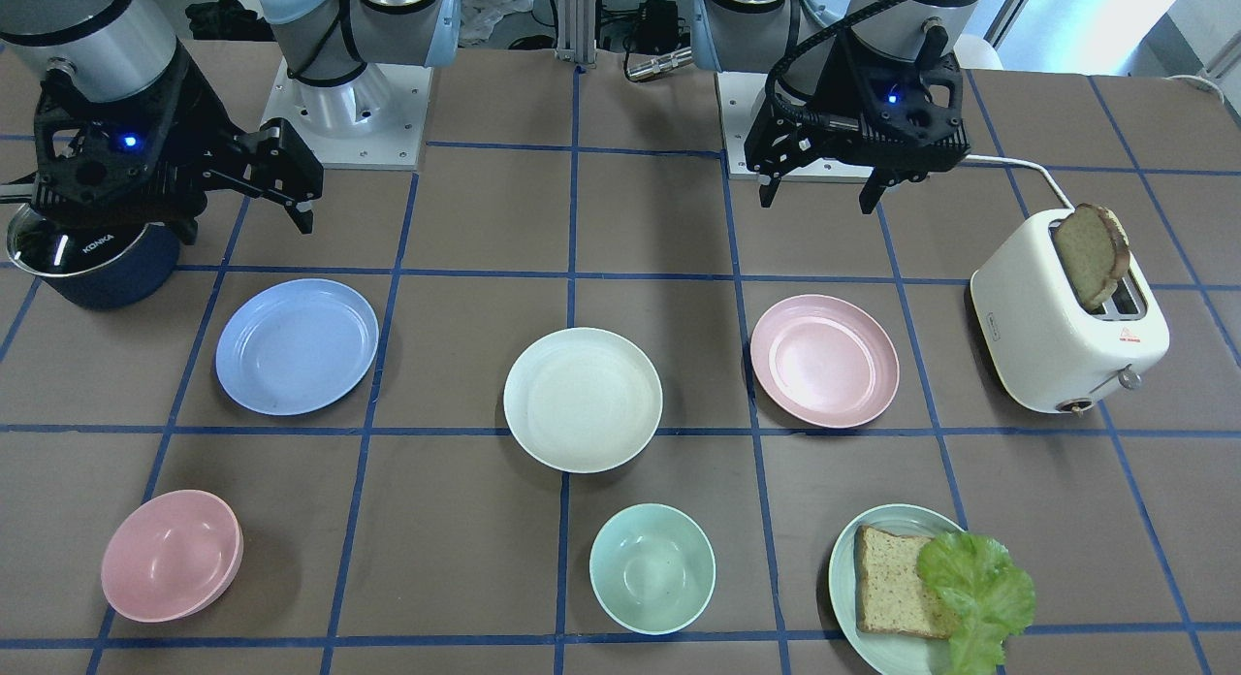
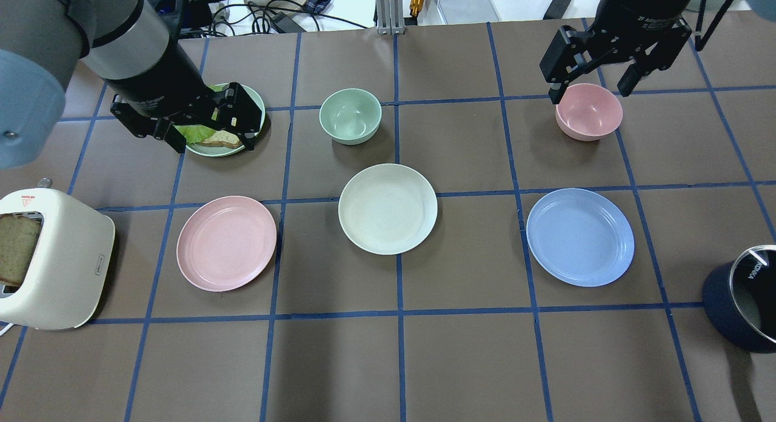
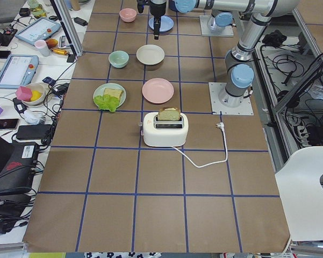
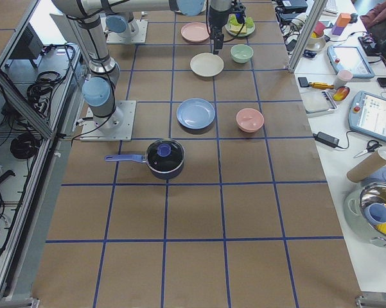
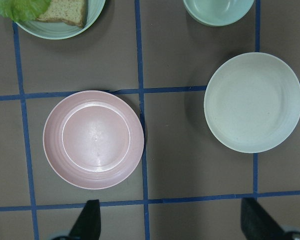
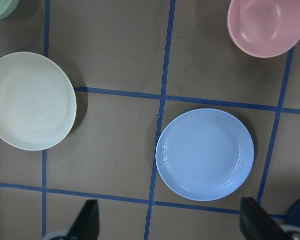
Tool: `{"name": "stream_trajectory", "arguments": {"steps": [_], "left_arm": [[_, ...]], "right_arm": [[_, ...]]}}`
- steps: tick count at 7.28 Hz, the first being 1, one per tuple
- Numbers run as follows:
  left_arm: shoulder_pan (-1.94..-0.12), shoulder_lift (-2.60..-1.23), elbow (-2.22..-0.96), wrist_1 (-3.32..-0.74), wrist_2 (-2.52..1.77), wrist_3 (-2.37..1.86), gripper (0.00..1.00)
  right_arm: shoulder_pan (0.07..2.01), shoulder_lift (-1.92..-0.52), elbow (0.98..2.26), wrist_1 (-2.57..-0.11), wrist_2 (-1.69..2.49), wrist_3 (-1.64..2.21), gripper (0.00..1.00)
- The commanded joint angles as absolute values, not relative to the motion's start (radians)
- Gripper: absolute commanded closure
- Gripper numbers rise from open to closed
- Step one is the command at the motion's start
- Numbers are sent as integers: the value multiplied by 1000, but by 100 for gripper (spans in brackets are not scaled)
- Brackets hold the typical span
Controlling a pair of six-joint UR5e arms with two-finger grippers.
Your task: Stack three plates with pink and blue
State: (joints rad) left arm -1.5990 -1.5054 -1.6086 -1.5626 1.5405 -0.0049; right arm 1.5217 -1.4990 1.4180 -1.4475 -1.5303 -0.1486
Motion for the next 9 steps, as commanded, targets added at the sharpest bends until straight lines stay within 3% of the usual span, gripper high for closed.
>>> {"name": "stream_trajectory", "arguments": {"steps": [1,9], "left_arm": [[-1600,-1505,-1609,-1563,1543,-2,0],[-1594,-1493,-1611,-1572,1546,-2,0]], "right_arm": [[1522,-1497,1414,-1454,-1529,-132,0],[1523,-1520,1423,-1445,-1560,-147,0]]}}
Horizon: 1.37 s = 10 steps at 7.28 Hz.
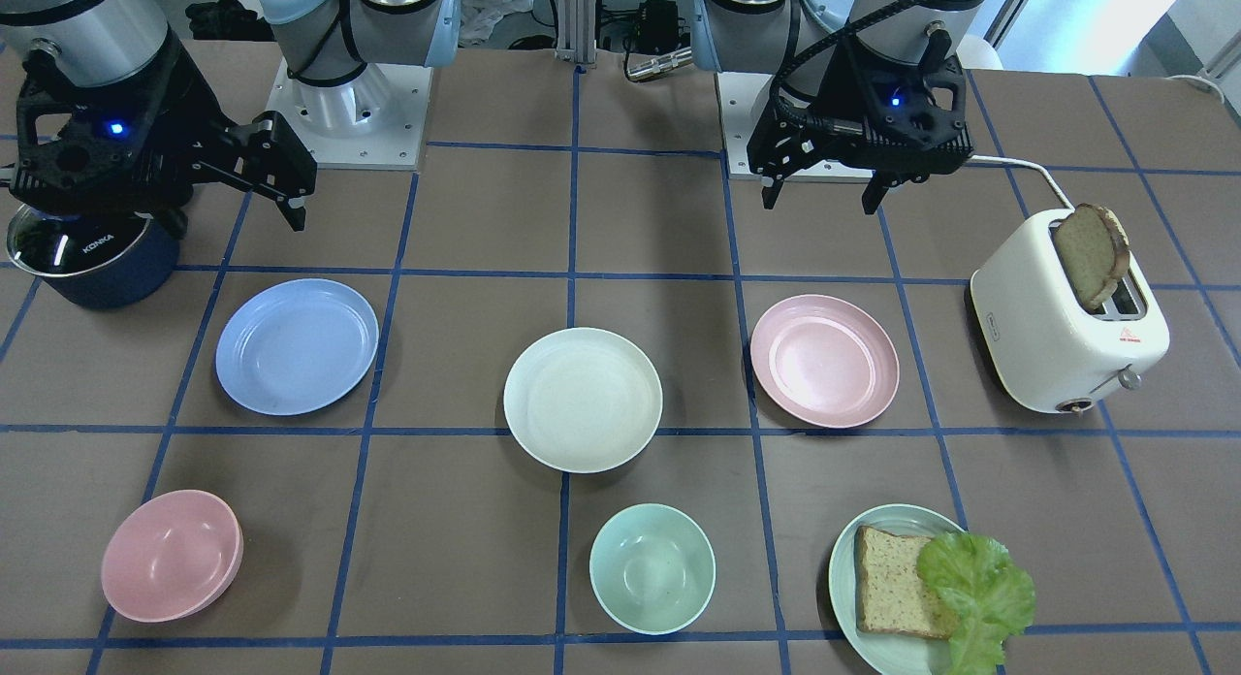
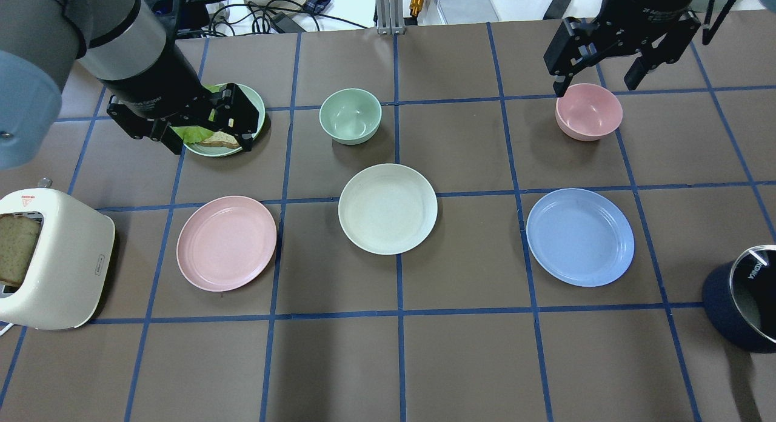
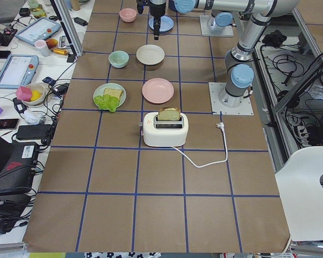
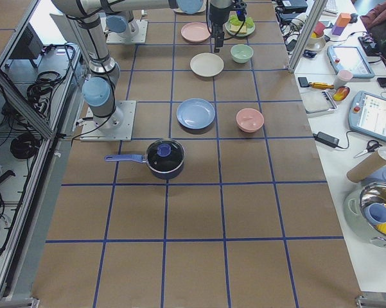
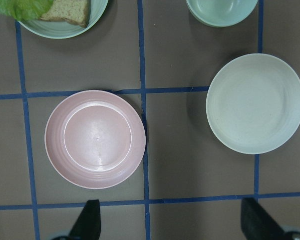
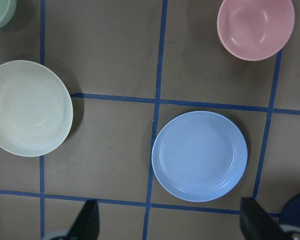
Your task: Stack three plates with pink and blue
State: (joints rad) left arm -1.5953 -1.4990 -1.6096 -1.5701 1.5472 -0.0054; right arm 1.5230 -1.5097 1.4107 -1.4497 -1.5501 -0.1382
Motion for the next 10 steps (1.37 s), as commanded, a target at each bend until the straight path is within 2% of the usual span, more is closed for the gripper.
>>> {"name": "stream_trajectory", "arguments": {"steps": [1,2,3,5,7,10], "left_arm": [[-1592,-1514,-1620,-1575,1551,-2,0],[-1592,-1526,-1672,-1575,1545,-3,0],[-1594,-1529,-1781,-1554,1549,3,0],[-1592,-1542,-2022,-1218,1554,5,0],[-1592,-1609,-2199,-870,1555,23,0],[-1592,-1695,-2255,-743,1618,41,2]], "right_arm": [[1522,-1537,1439,-1443,-1593,-149,0],[1523,-1549,1460,-1445,-1589,-149,0],[1523,-1558,1477,-1450,-1582,-146,0],[1522,-1555,1479,-1448,-1568,-147,0],[1520,-1549,1488,-1445,-1572,-170,0],[1405,-1551,1543,-1477,-1575,-326,5]]}}
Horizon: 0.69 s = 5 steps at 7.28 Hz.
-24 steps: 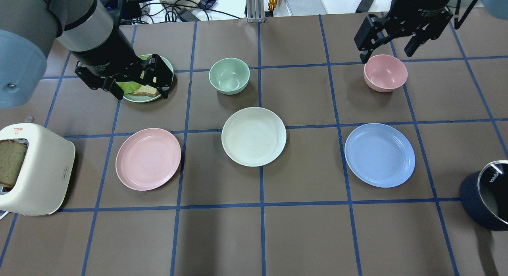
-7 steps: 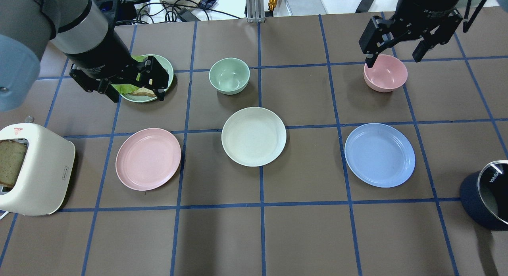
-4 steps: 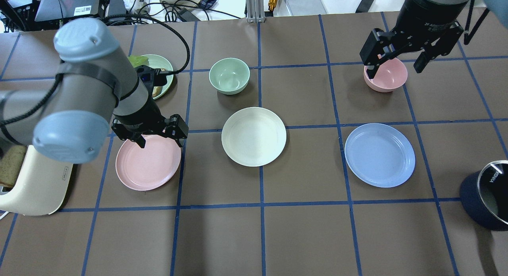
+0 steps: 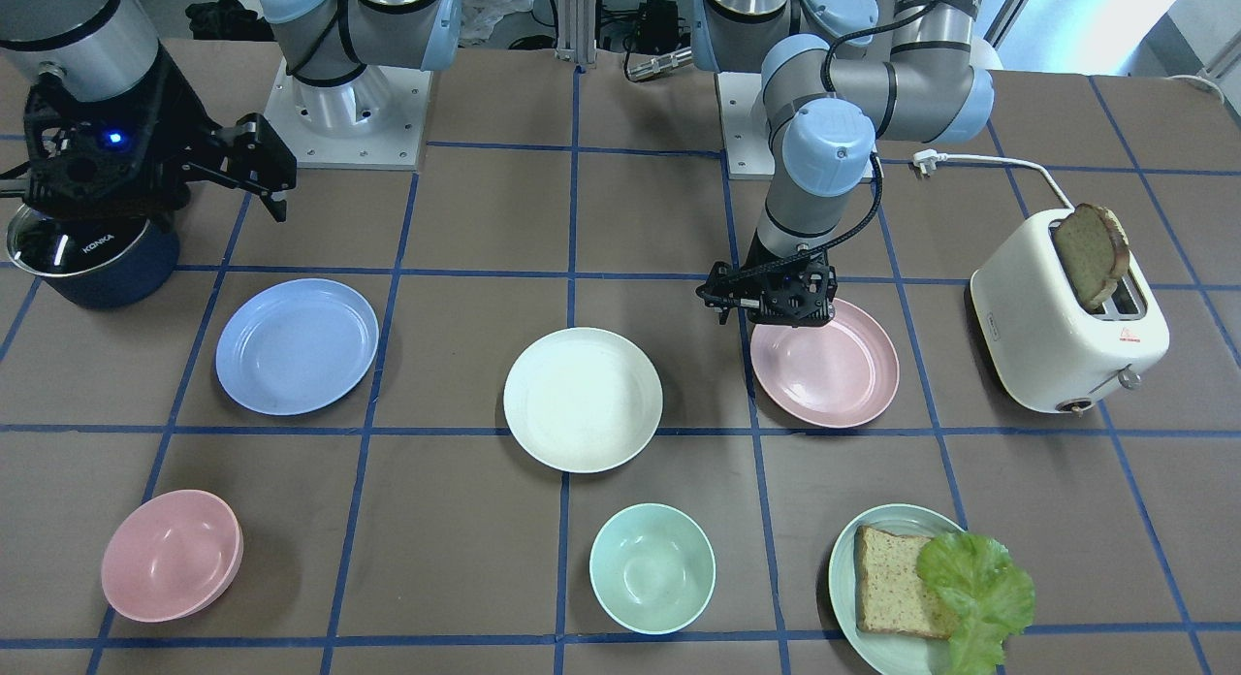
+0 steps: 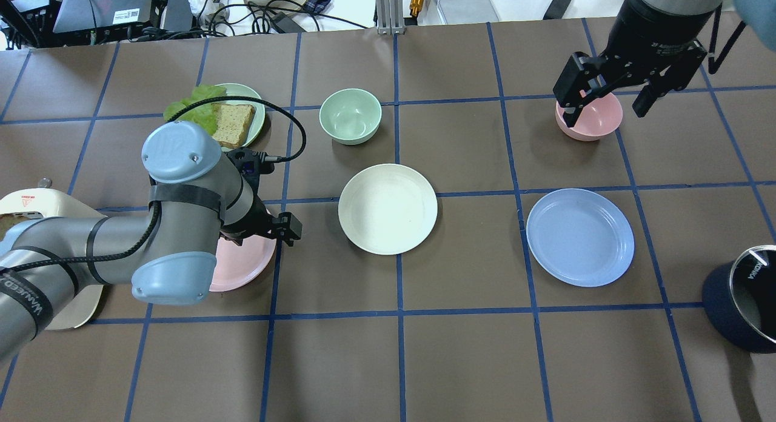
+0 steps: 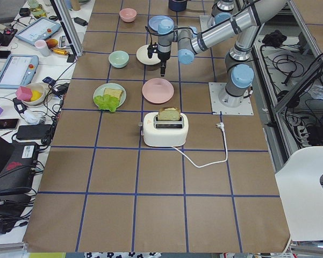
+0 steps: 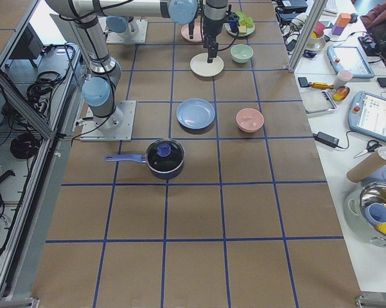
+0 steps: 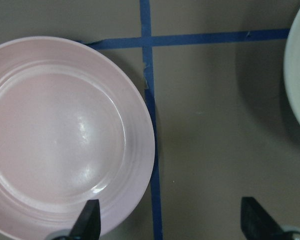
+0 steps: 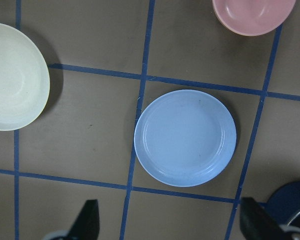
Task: Stack three plates with pink and blue
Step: 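Lower the left gripper to the rim of the pink plate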
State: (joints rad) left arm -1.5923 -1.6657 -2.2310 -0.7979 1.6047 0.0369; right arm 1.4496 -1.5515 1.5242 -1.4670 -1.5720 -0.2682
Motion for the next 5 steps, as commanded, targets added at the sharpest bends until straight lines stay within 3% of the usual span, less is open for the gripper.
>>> {"name": "stream_trajectory", "arguments": {"steps": [1,3,4,5], "left_arm": [[-1592,-1713,-2270,-703,1617,40,6],[-1592,-1747,-2290,-644,1617,81,46],[-1592,-1747,-2289,-641,1617,109,86],[-1592,-1747,-2289,-640,1617,117,100]], "right_arm": [[1385,-1549,1564,-1503,-1588,-337,7],[1375,-1549,1647,-1586,-1592,-360,6],[1359,-1549,1688,-1632,-1594,-400,6],[1330,-1549,1730,-1667,-1592,-420,6]]}}
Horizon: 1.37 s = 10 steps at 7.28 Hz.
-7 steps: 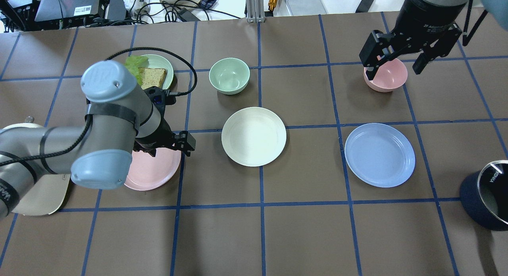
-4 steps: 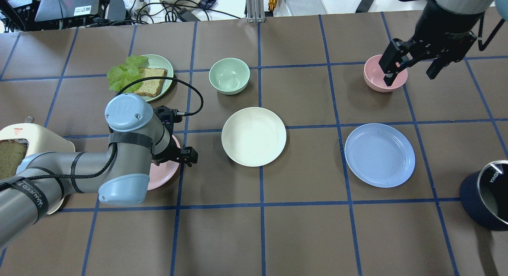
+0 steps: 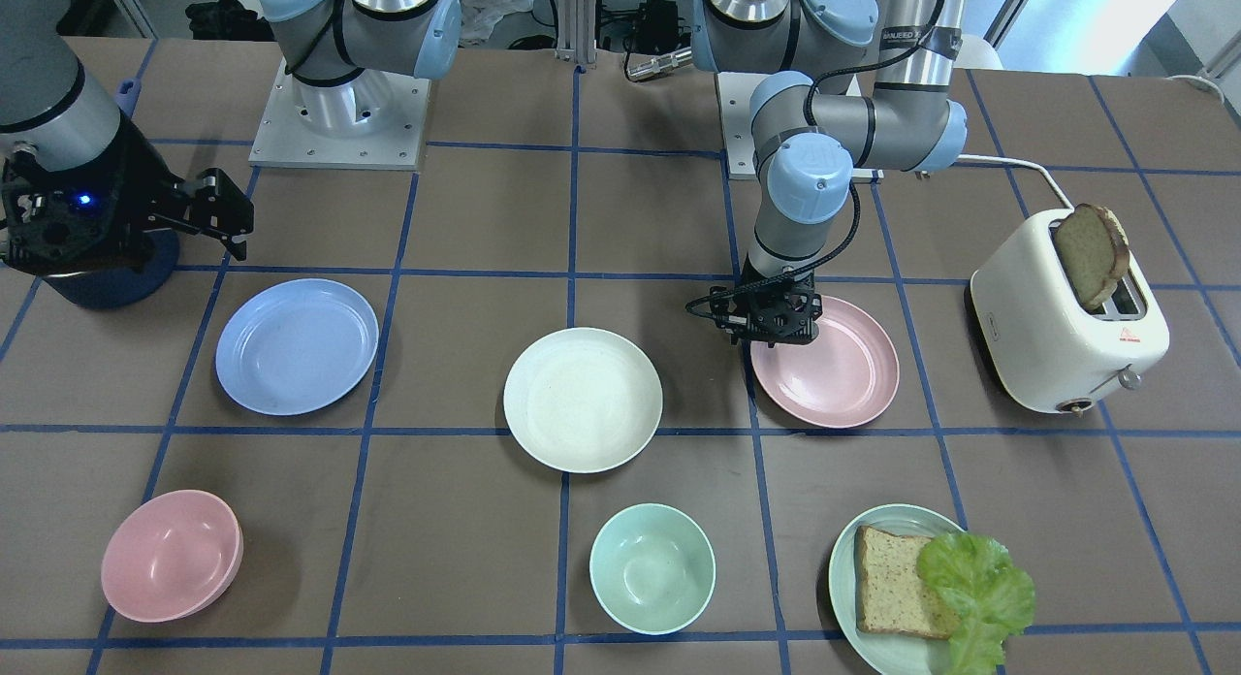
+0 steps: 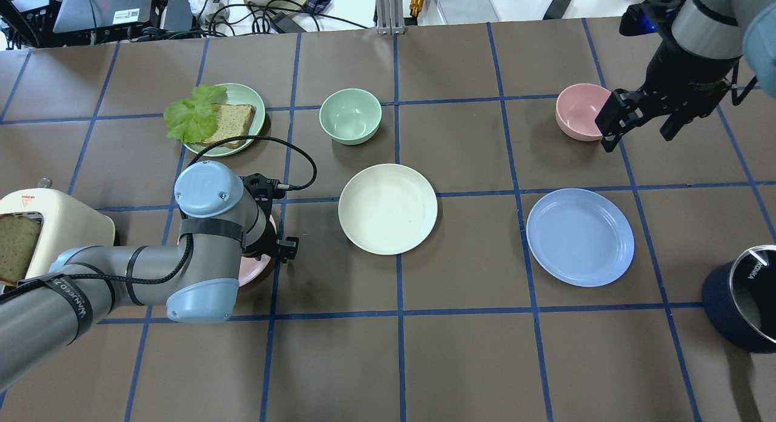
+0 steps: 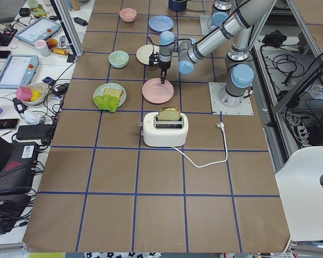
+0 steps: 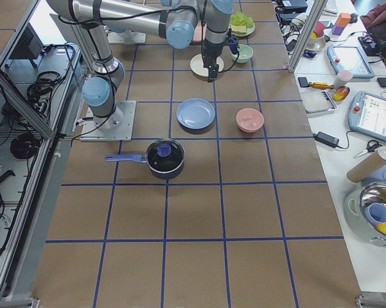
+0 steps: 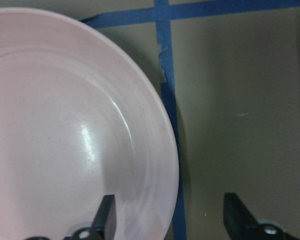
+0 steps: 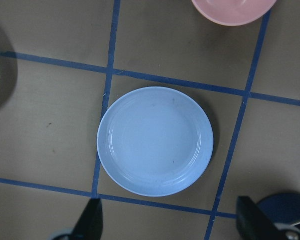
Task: Stack three plates with pink and blue
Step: 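Grasp the pink plate rim with left gripper while right moves to blue plate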
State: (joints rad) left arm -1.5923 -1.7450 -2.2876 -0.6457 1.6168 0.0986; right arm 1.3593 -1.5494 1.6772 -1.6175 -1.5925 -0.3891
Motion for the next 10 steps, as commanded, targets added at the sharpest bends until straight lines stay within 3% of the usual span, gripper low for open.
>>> {"name": "stream_trajectory", "arguments": {"steps": [1,6,7,10], "left_arm": [[-1592,-1747,-2289,-640,1615,118,100],[-1611,-1738,-2254,-626,1606,97,100],[-1629,-1735,-2234,-636,1615,86,100],[-1755,-1752,-2021,-846,1612,-63,100]], "right_arm": [[1307,-1548,1779,-1727,-1592,-472,6],[1166,-1516,2026,-2037,-1580,-595,8],[1160,-1497,2040,-2052,-1577,-586,14],[1141,-1457,2042,-2066,-1577,-580,17]]}}
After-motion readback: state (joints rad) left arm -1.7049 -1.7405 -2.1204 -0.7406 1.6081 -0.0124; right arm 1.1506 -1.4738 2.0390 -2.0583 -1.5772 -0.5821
